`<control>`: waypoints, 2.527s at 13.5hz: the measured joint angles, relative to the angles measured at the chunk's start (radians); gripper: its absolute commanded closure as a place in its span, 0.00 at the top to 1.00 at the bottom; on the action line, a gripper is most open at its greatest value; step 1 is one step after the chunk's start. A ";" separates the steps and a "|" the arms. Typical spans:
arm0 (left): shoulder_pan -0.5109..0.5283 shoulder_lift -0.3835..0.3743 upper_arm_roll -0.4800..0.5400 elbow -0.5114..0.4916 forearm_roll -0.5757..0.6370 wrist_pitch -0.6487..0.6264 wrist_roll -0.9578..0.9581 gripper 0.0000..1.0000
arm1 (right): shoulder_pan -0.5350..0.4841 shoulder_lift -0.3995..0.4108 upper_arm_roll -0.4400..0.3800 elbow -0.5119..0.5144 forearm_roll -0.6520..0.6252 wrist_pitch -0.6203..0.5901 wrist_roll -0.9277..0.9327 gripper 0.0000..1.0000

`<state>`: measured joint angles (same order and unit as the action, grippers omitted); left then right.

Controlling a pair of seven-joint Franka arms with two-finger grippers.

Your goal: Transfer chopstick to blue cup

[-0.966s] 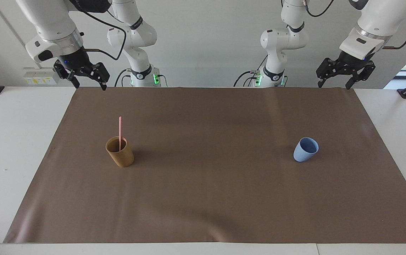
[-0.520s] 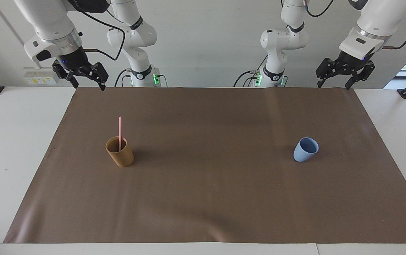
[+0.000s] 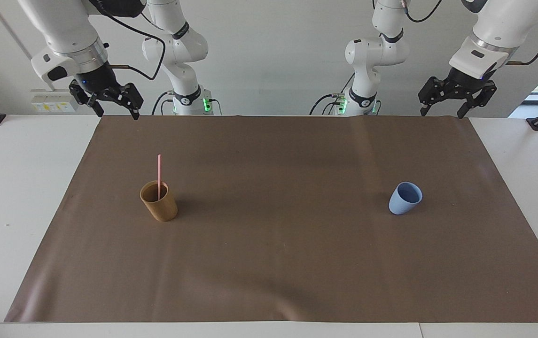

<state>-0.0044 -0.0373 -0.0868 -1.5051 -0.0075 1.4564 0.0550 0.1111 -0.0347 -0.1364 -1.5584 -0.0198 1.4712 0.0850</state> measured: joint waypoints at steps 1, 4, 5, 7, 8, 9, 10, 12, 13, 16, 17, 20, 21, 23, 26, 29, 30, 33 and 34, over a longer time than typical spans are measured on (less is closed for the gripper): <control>0.000 0.000 0.000 0.000 0.000 0.000 0.001 1.00 | 0.000 0.000 0.000 0.000 0.000 0.000 0.000 1.00; 0.000 0.000 -0.001 0.000 0.000 0.000 0.037 1.00 | 0.000 0.000 0.000 0.000 0.000 0.000 0.000 1.00; 0.000 0.000 0.000 0.000 0.000 0.000 0.052 1.00 | 0.000 0.000 0.000 0.000 0.000 0.000 0.000 1.00; 0.000 0.000 0.000 0.000 0.000 0.000 0.064 1.00 | 0.000 0.000 0.000 0.000 0.000 0.000 0.000 1.00; 0.000 0.000 0.000 0.000 0.000 0.000 0.065 1.00 | 0.000 0.000 0.000 0.000 0.000 0.000 0.000 1.00; 0.000 0.000 0.000 0.000 0.000 0.000 0.065 1.00 | 0.000 0.000 0.000 0.000 0.000 0.000 0.000 1.00; 0.000 0.000 0.000 0.000 0.000 0.000 0.065 1.00 | 0.000 0.000 0.000 0.000 0.000 0.000 0.000 1.00; 0.000 0.000 0.000 0.000 0.000 0.000 0.065 1.00 | 0.000 0.000 0.000 0.000 0.000 0.000 0.000 1.00; 0.000 0.000 0.000 0.000 0.000 0.000 0.065 1.00 | 0.000 0.000 0.000 0.000 0.000 0.000 0.000 1.00; 0.000 0.000 0.001 0.000 0.000 0.000 0.064 1.00 | 0.000 0.000 0.000 0.000 0.000 0.000 0.000 1.00; 0.000 0.000 0.001 0.000 0.000 0.000 0.064 1.00 | 0.000 0.000 0.000 0.000 0.000 0.000 0.000 1.00; 0.000 0.000 0.001 0.000 0.000 0.000 0.064 1.00 | 0.000 0.000 0.000 0.000 0.000 0.000 0.000 1.00; 0.000 0.000 0.001 0.000 0.000 0.000 0.064 1.00 | 0.000 0.000 0.000 0.000 0.000 0.000 0.000 1.00; 0.000 0.000 0.001 0.000 0.000 0.000 0.064 1.00 | 0.000 0.000 0.000 0.000 0.000 0.000 0.000 1.00; 0.000 0.000 0.001 0.000 0.000 0.000 0.064 1.00 | 0.000 0.000 0.000 0.000 0.000 0.000 0.000 1.00; 0.000 0.000 0.001 0.000 0.000 0.000 0.064 1.00 | 0.000 0.000 0.000 0.000 0.000 0.000 0.000 1.00; 0.000 0.000 0.001 0.000 0.000 0.000 0.064 1.00 | 0.000 0.000 0.000 0.000 0.000 0.000 0.000 1.00; 0.000 0.000 0.002 0.000 0.000 0.000 0.064 1.00 | 0.000 0.000 0.000 0.000 0.000 0.000 0.000 1.00; 0.000 0.000 0.003 0.000 0.000 0.003 0.064 1.00 | 0.000 0.000 0.000 0.000 0.000 0.000 0.000 1.00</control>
<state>-0.0043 -0.0374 -0.0840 -1.5052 -0.0075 1.4591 0.1189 0.1111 -0.0347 -0.1364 -1.5584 -0.0198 1.4712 0.0850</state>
